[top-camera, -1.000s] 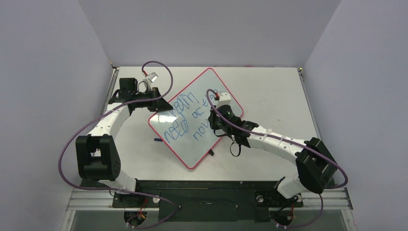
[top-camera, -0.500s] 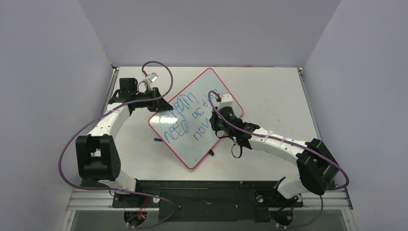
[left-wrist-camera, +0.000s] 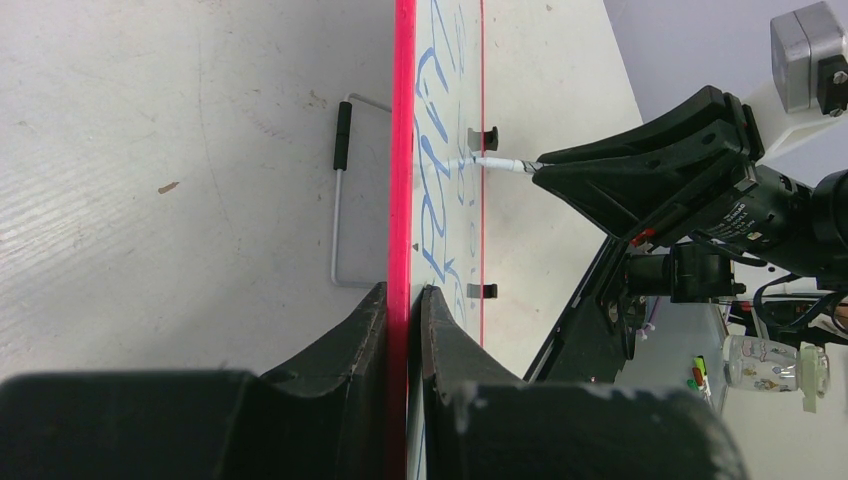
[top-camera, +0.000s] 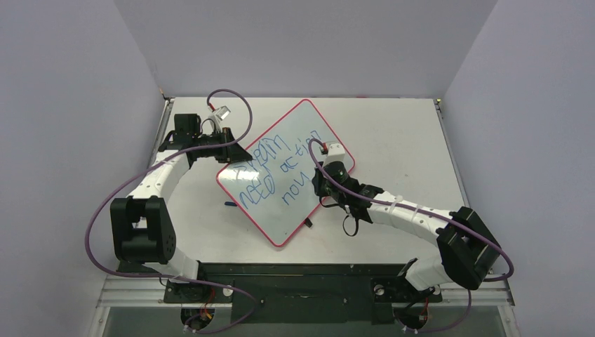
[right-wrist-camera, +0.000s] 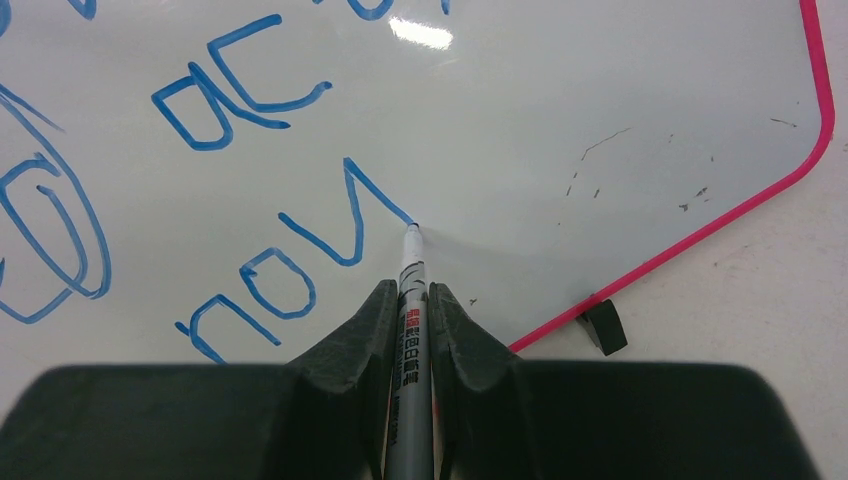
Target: Write a sentence on the whiteboard
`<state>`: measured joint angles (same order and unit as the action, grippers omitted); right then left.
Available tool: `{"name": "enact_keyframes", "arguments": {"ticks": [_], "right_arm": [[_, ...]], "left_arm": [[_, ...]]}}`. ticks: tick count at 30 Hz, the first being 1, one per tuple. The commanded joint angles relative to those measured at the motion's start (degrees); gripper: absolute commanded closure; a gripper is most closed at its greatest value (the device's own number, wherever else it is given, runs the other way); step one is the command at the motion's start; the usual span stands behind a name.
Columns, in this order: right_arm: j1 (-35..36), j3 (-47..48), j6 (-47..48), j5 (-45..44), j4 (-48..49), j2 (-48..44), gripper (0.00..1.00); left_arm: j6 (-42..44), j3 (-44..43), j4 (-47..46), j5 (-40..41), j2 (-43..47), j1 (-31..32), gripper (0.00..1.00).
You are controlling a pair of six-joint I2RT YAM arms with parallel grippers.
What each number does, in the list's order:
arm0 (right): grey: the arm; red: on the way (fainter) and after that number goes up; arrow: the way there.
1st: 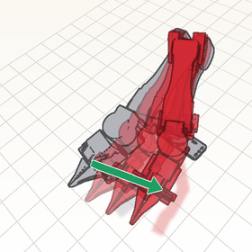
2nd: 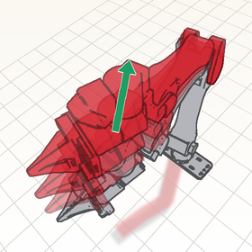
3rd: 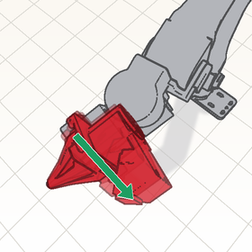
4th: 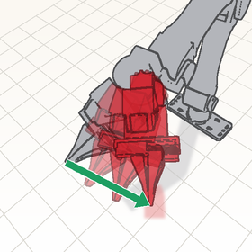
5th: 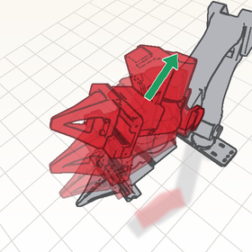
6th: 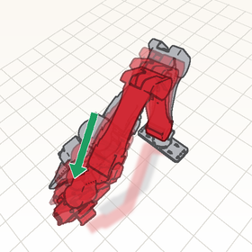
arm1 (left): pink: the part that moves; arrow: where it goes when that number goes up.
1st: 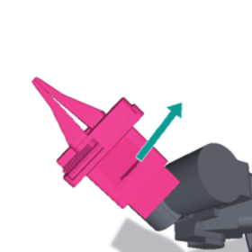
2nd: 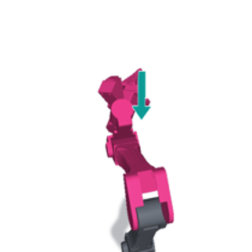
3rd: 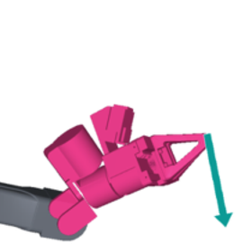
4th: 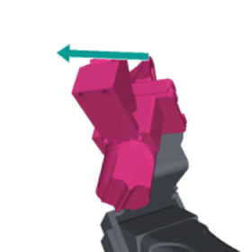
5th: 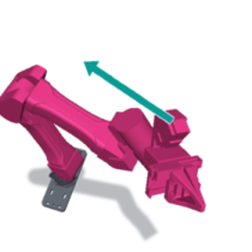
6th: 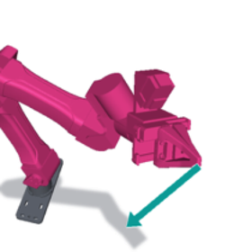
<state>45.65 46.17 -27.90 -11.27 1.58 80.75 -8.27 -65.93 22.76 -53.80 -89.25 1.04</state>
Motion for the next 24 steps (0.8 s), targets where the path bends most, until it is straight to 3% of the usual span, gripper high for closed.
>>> {"name": "enact_keyframes", "arguments": {"ticks": [1, 24], "right_arm": [[-0.75, 1.5, -0.22, 0.31, -1.41, 1.07, 1.0], [-2.64, 13.6, 1.56, 0.42, -5.26, 6.38, 1.0]], "left_arm": [[5.46, -1.32, 2.23, 2.6, 1.48, 1.95, 1.0], [5.46, -1.41, 2.06, 2.37, 1.39, 2.13, 1.0]]}}
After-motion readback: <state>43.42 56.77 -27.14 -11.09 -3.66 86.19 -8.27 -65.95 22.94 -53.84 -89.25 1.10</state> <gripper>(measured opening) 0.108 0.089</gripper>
